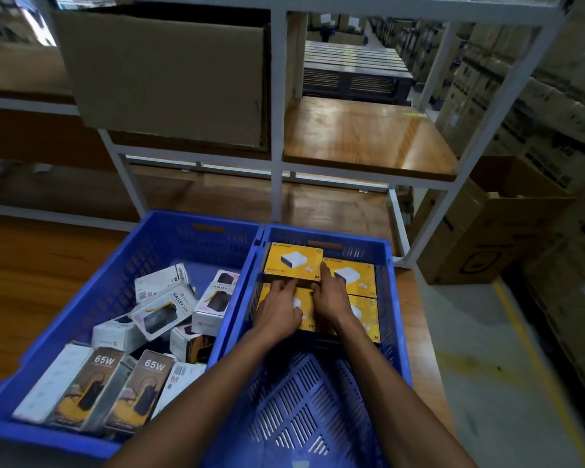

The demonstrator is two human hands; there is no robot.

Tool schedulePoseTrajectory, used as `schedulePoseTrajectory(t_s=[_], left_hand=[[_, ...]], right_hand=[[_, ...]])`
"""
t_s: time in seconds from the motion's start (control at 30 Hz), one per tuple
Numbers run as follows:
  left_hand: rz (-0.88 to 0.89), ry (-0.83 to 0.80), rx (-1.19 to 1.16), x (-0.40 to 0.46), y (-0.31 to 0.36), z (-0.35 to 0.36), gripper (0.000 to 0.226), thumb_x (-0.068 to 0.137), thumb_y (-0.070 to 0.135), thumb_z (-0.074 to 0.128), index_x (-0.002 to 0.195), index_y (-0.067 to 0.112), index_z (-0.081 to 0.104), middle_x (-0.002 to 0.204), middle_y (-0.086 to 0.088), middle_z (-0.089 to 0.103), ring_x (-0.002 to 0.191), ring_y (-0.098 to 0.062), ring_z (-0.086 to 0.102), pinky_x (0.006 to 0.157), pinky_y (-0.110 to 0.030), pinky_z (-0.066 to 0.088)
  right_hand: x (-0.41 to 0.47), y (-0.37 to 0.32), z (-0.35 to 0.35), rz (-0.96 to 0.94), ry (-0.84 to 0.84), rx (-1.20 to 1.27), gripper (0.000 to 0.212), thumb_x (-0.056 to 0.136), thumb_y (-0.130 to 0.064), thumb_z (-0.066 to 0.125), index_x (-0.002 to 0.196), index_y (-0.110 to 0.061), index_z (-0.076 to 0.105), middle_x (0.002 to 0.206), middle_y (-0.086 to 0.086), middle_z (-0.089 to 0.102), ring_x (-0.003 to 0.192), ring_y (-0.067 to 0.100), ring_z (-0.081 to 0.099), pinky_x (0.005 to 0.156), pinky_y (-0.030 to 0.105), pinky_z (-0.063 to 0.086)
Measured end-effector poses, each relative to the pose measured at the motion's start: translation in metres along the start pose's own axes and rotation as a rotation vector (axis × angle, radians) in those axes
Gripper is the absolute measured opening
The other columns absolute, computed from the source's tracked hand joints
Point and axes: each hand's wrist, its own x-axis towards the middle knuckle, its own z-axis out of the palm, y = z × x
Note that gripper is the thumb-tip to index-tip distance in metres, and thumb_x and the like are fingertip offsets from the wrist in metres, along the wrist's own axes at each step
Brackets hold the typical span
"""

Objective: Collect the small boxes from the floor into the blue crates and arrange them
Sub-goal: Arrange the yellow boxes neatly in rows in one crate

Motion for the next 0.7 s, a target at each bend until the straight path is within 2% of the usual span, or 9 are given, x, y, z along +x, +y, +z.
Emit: schedulePoseTrajectory(t_s=[0.07, 0.13, 0.23, 0.3, 0.37, 0.47, 0.57, 0.7], left_hand=[[-0.016, -0.009, 0.015, 0.0, -0.001, 0.0, 0.074, 0.093, 0.026, 0.061, 0.16, 0.027, 0.03, 0.156, -0.01, 0.033, 0.135, -0.039, 0.049, 0.106, -0.051, 0.05], [-0.027, -0.009, 0.024, 0.0, -0.001, 0.0, 0.073, 0.093, 0.026, 0.06, 0.16, 0.027, 0.031, 0.157, -0.01, 0.033, 0.137, -0.038, 0.048, 0.107, -0.05, 0.049], [-0.043, -0.004, 0.028, 0.0, -0.001, -0.001, 0.072, 0.093, 0.027, 0.06, 0.159, 0.029, 0.032, 0.159, -0.009, 0.032, 0.138, -0.038, 0.048, 0.107, -0.049, 0.049], [-0.056, -0.004, 0.034, 0.0, 0.0, -0.002, 0.072, 0.093, 0.028, 0.061, 0.158, 0.029, 0.032, 0.159, -0.009, 0.032, 0.138, -0.038, 0.047, 0.107, -0.049, 0.049], [-0.061, -0.008, 0.043, 0.0, 0.001, -0.003, 0.073, 0.092, 0.03, 0.061, 0.158, 0.029, 0.031, 0.158, -0.008, 0.033, 0.137, -0.038, 0.048, 0.106, -0.05, 0.049], [-0.081, -0.023, 0.049, 0.001, 0.003, -0.005, 0.074, 0.092, 0.031, 0.062, 0.159, 0.029, 0.031, 0.16, -0.007, 0.033, 0.138, -0.038, 0.048, 0.108, -0.05, 0.047], [-0.096, -0.039, 0.062, 0.001, 0.004, -0.005, 0.076, 0.091, 0.032, 0.064, 0.159, 0.03, 0.03, 0.161, -0.007, 0.031, 0.138, -0.037, 0.048, 0.108, -0.051, 0.047], [-0.091, -0.078, 0.094, -0.001, 0.006, -0.009, 0.079, 0.093, 0.031, 0.065, 0.162, 0.029, 0.027, 0.164, -0.009, 0.026, 0.142, -0.038, 0.044, 0.111, -0.049, 0.044]], right_hand=[[0.004, 0.007, 0.004, -0.001, -0.022, -0.016, 0.068, 0.108, -0.019, 0.049, 0.165, -0.009, 0.014, 0.124, 0.023, 0.063, 0.146, 0.039, 0.026, 0.103, 0.043, 0.038], [0.006, 0.014, 0.006, 0.01, -0.034, 0.004, 0.067, 0.108, -0.019, 0.049, 0.165, -0.009, 0.016, 0.119, 0.021, 0.063, 0.144, 0.036, 0.026, 0.106, 0.04, 0.035], [0.007, 0.02, 0.009, 0.011, -0.05, 0.03, 0.061, 0.107, -0.018, 0.05, 0.163, -0.012, 0.026, 0.13, 0.019, 0.061, 0.145, 0.034, 0.028, 0.11, 0.033, 0.031], [0.005, 0.023, 0.01, 0.012, -0.056, 0.065, 0.061, 0.105, -0.018, 0.051, 0.162, -0.018, 0.029, 0.14, 0.018, 0.054, 0.138, 0.027, 0.034, 0.1, 0.023, 0.03], [0.005, 0.025, 0.011, 0.007, -0.045, 0.094, 0.062, 0.103, -0.016, 0.053, 0.161, -0.022, 0.03, 0.146, 0.016, 0.048, 0.133, 0.024, 0.037, 0.095, 0.018, 0.029], [0.003, 0.023, 0.01, 0.0, -0.05, 0.074, 0.069, 0.103, -0.015, 0.054, 0.164, -0.023, 0.023, 0.153, 0.016, 0.039, 0.14, 0.029, 0.035, 0.1, 0.022, 0.033], [0.001, 0.02, 0.007, 0.03, -0.102, -0.004, 0.078, 0.105, -0.015, 0.054, 0.167, -0.018, 0.007, 0.157, 0.022, 0.026, 0.145, 0.035, 0.034, 0.115, 0.031, 0.034], [0.006, 0.02, 0.005, 0.024, -0.185, -0.077, 0.082, 0.106, -0.019, 0.053, 0.166, -0.012, -0.002, 0.152, 0.022, 0.043, 0.149, 0.035, 0.024, 0.118, 0.034, 0.028]])
